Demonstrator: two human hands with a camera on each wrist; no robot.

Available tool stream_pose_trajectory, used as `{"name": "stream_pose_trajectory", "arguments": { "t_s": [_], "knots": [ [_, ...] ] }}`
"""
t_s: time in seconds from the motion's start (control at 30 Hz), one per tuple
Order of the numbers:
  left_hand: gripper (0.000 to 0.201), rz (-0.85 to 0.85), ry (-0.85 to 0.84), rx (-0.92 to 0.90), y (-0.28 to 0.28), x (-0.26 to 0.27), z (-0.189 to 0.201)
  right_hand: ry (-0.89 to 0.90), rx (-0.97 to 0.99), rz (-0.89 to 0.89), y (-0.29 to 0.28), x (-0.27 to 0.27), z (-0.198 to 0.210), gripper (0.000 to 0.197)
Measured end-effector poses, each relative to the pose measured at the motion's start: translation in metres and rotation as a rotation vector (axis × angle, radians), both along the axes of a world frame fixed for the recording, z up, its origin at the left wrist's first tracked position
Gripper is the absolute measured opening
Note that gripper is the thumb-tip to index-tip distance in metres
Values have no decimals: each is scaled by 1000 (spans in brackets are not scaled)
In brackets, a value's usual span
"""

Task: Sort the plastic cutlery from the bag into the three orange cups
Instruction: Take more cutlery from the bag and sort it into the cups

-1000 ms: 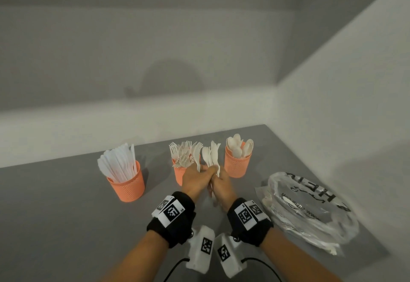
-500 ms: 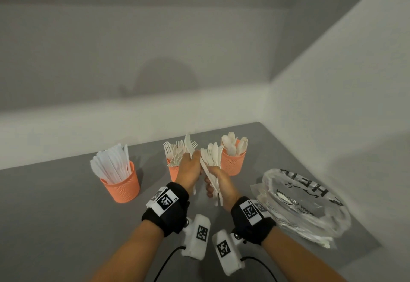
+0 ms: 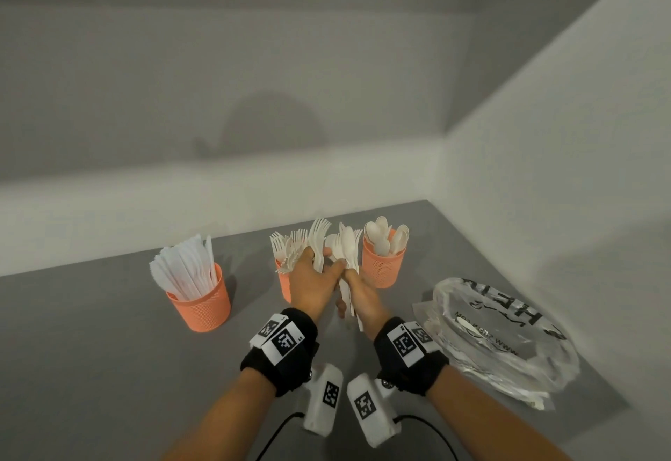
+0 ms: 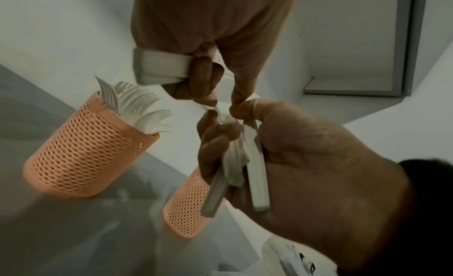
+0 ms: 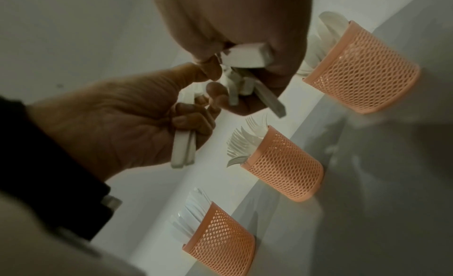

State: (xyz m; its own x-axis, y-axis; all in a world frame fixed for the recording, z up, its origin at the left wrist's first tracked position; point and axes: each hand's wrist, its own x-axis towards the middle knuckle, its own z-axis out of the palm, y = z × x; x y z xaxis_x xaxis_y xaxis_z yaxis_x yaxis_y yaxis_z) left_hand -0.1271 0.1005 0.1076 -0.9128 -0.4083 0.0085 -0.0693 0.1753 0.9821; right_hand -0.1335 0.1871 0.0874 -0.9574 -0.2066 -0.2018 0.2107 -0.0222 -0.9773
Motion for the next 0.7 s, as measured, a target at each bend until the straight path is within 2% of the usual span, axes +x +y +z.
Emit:
{"name": "stream_pose_trajectory", "arguments": {
  "t_s": [0.2,0.37,0.47,0.57,0.7],
  "knots": [
    [16,47,31,-27,1,0,-1,23,19,-6,-5,-1,-3,27],
    [18,46,-45,-28,-3,-6,-4,45,11,-1,-3,2,1,26],
    [12,30,-73,-10,-2,-9,-4,33,-26,-4,-2,2,2,24],
    [20,20,-77,-32,3,-8,-1,60,-10,-14,-1,0,0,21],
    [34,94,-18,49,1,-8,-3,97,65,-55,2,-2,-3,25]
  ]
}}
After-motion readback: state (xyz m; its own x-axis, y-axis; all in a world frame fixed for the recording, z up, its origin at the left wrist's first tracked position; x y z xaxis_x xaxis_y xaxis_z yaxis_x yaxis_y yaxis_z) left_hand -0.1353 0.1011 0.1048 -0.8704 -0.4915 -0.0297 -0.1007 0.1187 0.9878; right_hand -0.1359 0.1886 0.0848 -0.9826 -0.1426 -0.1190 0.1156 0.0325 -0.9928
